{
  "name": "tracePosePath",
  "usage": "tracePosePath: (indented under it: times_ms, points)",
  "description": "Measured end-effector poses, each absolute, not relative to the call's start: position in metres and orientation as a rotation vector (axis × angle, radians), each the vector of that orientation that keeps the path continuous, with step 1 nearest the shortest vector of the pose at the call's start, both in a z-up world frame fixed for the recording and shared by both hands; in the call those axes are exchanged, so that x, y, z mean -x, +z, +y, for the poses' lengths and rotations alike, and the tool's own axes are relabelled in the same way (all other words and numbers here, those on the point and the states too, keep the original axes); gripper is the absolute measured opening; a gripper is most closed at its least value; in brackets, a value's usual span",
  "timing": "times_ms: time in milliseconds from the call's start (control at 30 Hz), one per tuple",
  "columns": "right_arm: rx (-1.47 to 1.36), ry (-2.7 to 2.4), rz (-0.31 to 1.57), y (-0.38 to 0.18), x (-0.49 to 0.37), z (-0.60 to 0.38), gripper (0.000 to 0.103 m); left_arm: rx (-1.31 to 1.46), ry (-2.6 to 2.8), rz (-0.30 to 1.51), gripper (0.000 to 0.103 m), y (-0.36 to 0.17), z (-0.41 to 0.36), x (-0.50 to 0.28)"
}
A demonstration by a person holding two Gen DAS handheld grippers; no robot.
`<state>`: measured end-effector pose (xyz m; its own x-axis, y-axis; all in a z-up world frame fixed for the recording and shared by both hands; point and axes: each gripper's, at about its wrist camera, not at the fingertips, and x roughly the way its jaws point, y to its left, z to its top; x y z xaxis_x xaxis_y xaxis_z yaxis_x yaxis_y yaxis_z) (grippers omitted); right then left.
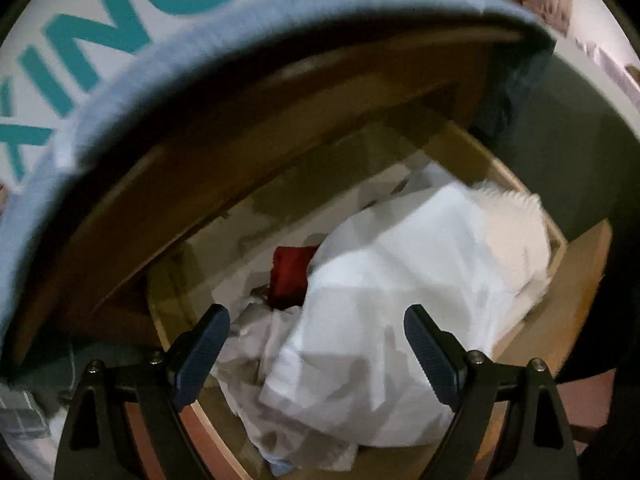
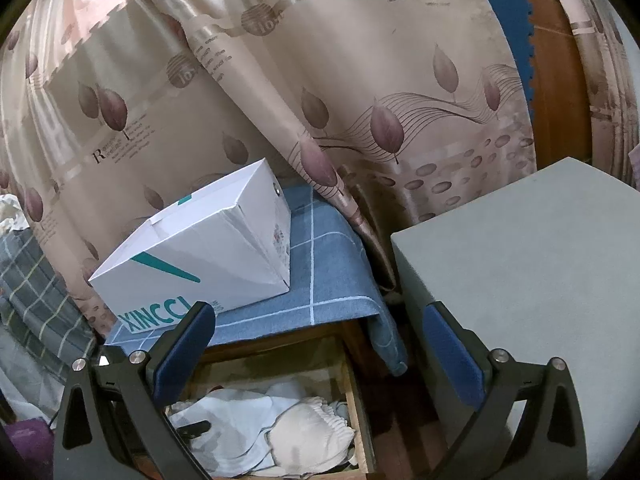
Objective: Take underwear out of drawer
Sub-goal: 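Reach into the drawer and grasp the white underwear with the left tool, then lift the white underwear and drop it into the white XINCCI box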
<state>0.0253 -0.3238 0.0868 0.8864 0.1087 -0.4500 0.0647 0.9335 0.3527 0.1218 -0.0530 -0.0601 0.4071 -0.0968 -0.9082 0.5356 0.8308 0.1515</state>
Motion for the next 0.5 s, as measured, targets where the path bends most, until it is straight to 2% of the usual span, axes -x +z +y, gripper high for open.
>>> tracePosePath:
  times_ms: [167,200,233,267,333,500]
  points:
    - [-0.372,0.027,0.489,0.086,-0.026,-0.326,0.103,-0.547,-0.427,1.081,0.090,-0.074,-0.067,-0.122]
    - [-0.374,0.027,0.491,0.086,-0.026,-0.326,0.103,-0.555,-0.435,1.083,0.073,-0.075,-0.071,-0.120]
    - [-0.375,0.028,0.493,0.086,-0.026,-0.326,0.103,-0.561,-0.440,1.096,0.051,-0.078,-0.073,-0.119]
    - [-0.375,0.028,0.492,0.086,-0.026,-0.327,0.103,-0.559,-0.455,1.149,0.019,-0.084,-0.074,-0.119]
    - [-0.380,0.030,0.495,0.085,-0.027,-0.326,0.103,-0.515,-0.451,1.170,0.013,-0.086,-0.073,-0.116]
    - [-0.378,0.038,0.501,0.083,-0.027,-0.325,0.103,-0.311,-0.462,1.129,0.011,-0.052,-0.060,-0.101]
